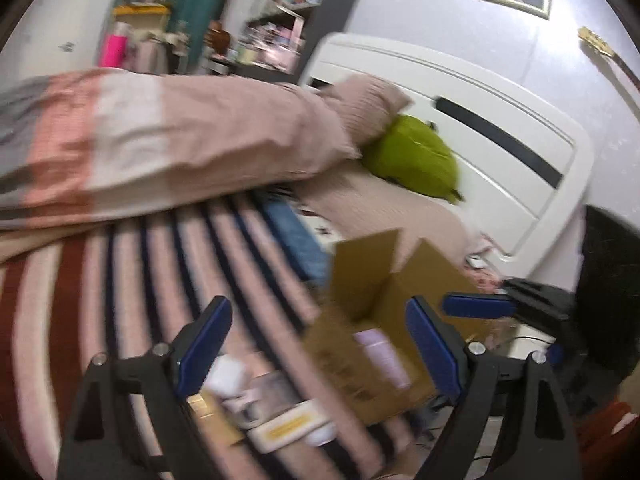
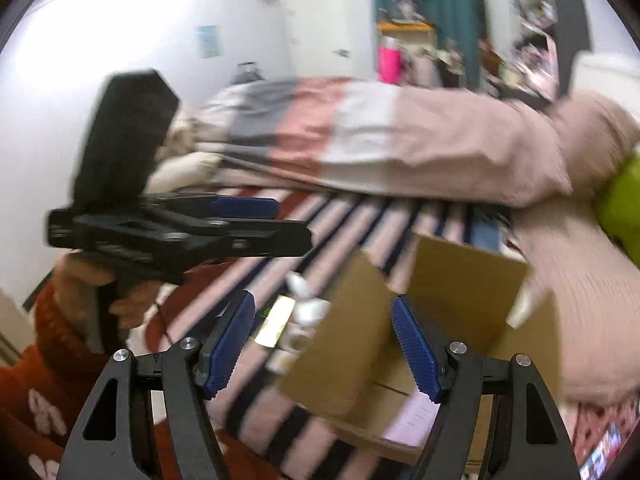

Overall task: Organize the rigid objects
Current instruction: 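Carry the lavender box into the cardboard box and open the right gripper, then grasp the white KATO-KATO bar with the right gripper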

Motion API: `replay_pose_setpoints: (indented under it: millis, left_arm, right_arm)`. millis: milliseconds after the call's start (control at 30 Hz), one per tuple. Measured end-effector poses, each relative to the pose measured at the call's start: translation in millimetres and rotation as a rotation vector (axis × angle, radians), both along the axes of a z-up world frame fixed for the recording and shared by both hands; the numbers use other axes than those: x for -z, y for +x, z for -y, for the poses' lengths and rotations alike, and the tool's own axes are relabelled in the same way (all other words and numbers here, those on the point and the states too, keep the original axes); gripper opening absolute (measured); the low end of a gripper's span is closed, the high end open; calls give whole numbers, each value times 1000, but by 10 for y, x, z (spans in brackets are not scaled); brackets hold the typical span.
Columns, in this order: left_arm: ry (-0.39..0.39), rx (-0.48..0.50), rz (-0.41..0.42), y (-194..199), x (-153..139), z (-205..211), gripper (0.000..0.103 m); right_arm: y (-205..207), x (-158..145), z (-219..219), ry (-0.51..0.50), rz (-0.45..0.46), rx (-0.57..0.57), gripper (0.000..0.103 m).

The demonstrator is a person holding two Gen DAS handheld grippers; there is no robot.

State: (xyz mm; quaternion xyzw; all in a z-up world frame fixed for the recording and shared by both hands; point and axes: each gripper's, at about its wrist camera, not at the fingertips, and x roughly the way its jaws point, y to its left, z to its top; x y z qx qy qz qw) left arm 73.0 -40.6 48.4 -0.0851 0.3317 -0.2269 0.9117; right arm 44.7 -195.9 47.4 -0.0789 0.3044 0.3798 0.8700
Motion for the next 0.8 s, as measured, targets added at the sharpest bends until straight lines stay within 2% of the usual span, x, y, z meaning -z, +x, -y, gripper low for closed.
replay_pose_setpoints:
  millis: [167, 300, 433, 633, 800]
  left_arm:
    - [34, -145, 8, -288, 205, -665, 87]
    - [61, -208, 4, -482, 477, -1026, 87]
    - [74, -215, -15, -613, 785, -1226, 87]
    - [43, -176, -35, -745, 1149, -1324, 87]
    - [32, -149, -36, -761, 1249, -1299, 87]
  right_arm:
    - [-162, 139, -606, -42, -26, -135, 69]
    - [-275, 504, -997, -125, -79, -181, 69]
    - [-225, 926, -1180, -247, -141, -161, 69]
    - [93, 1478, -1179, -467, -165, -38, 69]
    - [295, 1681, -1165, -576, -155, -1, 69]
